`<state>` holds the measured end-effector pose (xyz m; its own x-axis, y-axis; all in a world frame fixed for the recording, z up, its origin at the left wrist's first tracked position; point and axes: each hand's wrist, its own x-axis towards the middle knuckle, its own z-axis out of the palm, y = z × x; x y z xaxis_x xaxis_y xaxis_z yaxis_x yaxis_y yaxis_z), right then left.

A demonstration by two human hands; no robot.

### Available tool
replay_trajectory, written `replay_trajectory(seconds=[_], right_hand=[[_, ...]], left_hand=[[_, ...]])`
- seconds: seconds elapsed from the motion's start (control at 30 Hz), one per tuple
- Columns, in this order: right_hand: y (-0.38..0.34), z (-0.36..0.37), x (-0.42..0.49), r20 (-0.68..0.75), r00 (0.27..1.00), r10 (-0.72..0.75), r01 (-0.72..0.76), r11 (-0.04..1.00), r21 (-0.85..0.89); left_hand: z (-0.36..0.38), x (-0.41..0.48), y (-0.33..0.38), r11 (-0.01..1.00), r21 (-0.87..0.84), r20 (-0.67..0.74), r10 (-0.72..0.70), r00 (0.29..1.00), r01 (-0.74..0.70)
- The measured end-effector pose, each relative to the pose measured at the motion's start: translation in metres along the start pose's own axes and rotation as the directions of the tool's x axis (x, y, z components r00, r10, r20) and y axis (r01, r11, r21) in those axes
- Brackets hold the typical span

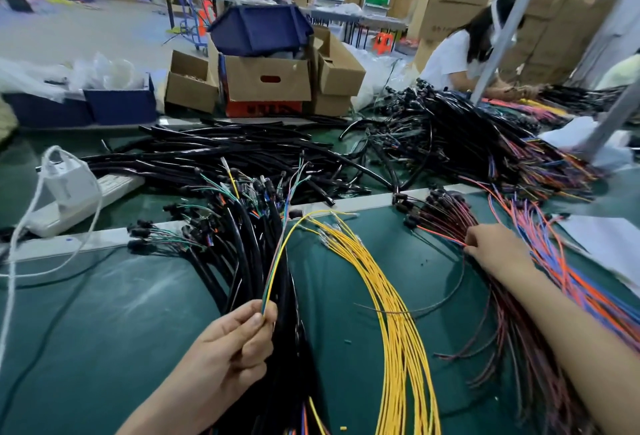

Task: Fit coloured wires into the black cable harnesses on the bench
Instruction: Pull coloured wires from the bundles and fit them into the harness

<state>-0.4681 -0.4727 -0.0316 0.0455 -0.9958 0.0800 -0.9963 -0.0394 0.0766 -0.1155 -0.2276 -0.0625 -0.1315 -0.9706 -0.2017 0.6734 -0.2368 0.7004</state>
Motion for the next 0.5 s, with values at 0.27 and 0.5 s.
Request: replay_trajectory(seconds=[0.27,0.5], right_hand=[[-0.02,-0.113,0.005,-0.646,0.756,-0.103,0.272,0.948,0.168],[-0.092,-0.195,-0.035,-0.559,0.827,0.063,0.548,0.135,0.826]], left_hand=[[0.0,0.001,0.0,1.0,0.01,-0.004,0.026,1.0,-0.026],[0.005,0.002,-0.003,0.998,0.02,-0.044,0.061,0.997,-0.06]])
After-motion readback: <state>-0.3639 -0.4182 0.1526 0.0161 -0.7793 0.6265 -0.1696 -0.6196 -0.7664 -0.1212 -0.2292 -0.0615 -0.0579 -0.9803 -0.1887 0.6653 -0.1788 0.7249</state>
